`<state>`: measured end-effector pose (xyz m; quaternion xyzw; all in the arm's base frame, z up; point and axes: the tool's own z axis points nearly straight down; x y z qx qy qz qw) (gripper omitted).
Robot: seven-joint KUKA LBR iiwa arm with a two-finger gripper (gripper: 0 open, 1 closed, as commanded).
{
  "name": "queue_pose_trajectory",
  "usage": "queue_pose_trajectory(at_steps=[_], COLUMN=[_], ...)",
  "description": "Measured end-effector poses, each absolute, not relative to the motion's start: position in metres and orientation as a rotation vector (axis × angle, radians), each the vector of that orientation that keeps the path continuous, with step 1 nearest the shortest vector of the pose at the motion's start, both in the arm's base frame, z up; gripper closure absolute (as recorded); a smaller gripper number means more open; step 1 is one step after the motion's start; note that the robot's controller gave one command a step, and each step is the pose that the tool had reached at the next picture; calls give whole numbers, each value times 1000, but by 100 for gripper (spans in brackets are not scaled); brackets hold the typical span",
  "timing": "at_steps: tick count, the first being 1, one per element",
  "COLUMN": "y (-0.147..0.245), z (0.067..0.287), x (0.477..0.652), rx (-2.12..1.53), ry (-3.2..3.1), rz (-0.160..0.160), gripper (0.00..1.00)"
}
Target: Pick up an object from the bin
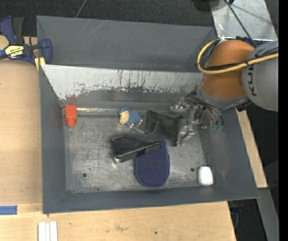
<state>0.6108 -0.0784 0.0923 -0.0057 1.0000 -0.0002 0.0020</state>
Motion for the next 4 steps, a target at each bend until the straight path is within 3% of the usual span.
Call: queue_pose_trajectory(at_steps=[1, 2, 3, 4], y=[-56, -55, -80, -90], z=[76, 79, 268, 253], x=[626, 633, 619, 621], rx=[199, 197, -193, -867], ry=[3139, 3108, 3123, 3016], rz=[-9, -5, -5, -2], gripper=[0, 100, 100, 100])
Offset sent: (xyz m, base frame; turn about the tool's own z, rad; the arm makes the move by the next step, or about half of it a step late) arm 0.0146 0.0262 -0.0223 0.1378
